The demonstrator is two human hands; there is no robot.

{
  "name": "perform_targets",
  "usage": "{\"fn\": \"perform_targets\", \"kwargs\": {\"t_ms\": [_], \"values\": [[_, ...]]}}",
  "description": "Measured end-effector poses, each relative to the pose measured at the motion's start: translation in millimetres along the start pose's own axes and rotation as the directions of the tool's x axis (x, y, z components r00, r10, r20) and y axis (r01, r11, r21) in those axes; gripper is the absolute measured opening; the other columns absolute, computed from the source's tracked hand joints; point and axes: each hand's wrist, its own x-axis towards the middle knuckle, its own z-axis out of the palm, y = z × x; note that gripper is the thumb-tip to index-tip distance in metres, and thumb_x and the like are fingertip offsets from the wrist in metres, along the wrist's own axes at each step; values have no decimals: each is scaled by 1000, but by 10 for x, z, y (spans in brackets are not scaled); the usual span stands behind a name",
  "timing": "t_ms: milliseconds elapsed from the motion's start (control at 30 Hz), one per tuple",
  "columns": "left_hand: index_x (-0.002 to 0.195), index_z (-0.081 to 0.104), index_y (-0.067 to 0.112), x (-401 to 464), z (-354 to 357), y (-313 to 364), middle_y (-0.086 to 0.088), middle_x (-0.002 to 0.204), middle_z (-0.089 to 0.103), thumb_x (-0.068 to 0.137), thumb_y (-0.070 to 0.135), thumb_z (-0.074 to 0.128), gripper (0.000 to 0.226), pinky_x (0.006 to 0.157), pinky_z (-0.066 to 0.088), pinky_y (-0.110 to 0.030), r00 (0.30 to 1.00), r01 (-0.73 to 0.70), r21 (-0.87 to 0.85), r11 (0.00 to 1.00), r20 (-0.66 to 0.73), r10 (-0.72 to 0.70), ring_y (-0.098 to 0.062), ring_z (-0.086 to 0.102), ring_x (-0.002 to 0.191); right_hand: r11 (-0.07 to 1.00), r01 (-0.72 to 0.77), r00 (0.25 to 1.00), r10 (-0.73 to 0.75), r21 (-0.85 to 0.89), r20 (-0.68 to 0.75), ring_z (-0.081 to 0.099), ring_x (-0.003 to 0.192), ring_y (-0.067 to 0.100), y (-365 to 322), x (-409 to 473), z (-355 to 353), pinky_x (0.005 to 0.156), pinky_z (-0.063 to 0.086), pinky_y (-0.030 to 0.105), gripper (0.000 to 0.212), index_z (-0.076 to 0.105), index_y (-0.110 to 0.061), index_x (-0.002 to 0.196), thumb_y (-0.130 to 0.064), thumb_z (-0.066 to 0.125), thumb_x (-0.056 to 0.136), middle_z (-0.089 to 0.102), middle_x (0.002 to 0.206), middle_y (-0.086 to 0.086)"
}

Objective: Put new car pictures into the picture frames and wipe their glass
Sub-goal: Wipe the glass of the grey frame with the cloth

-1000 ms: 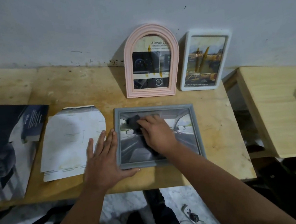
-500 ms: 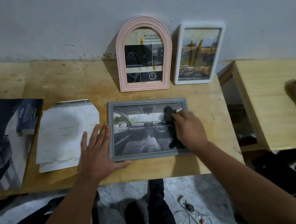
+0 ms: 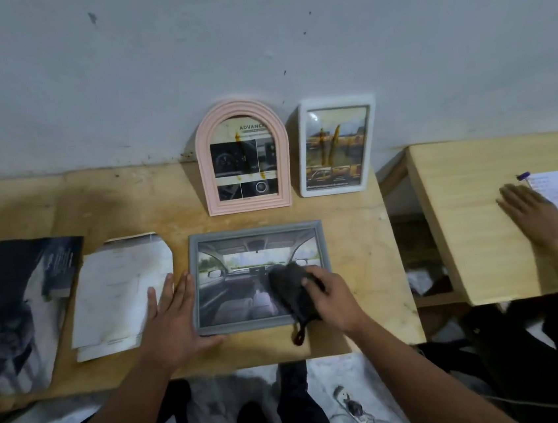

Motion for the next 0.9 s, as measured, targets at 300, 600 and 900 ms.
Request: {"fn": "perform_targets", "kwargs": {"t_ms": [300, 600, 900], "values": [[162, -11, 13, 19, -351, 136, -9, 172, -12, 68, 98, 45, 139, 122, -19, -50, 989, 54, 74, 996, 135, -64, -32, -27, 154, 503, -398, 830, 553, 767, 67, 69, 99, 37, 363, -281, -1152, 87, 54, 53, 22, 66, -7, 115, -23, 62, 100, 72, 113, 23], [161, -16, 18, -211, -323, 516, -10, 170, -20, 78, 88, 44, 124, 127, -8, -52, 977, 137, -6, 991, 167, -134, -37, -29, 153, 429, -425, 836, 523, 797, 165, 61, 115, 45, 381, -226, -1223, 100, 50, 61, 40, 62, -12, 126, 10, 42, 99, 62, 128, 26], [163, -11, 22, -357, -427, 654, -9, 171, -18, 87, 77, 46, 110, 127, -2, -50, 961, 214, -109, 971, 204, -189, -37, -22, 155, 917, -374, 914, 390, 140, -111, 65, 116, 36, 471, -265, -1135, 97, 55, 42, 50, 53, -22, 137, 1, 60, 93, 66, 126, 13]]}}
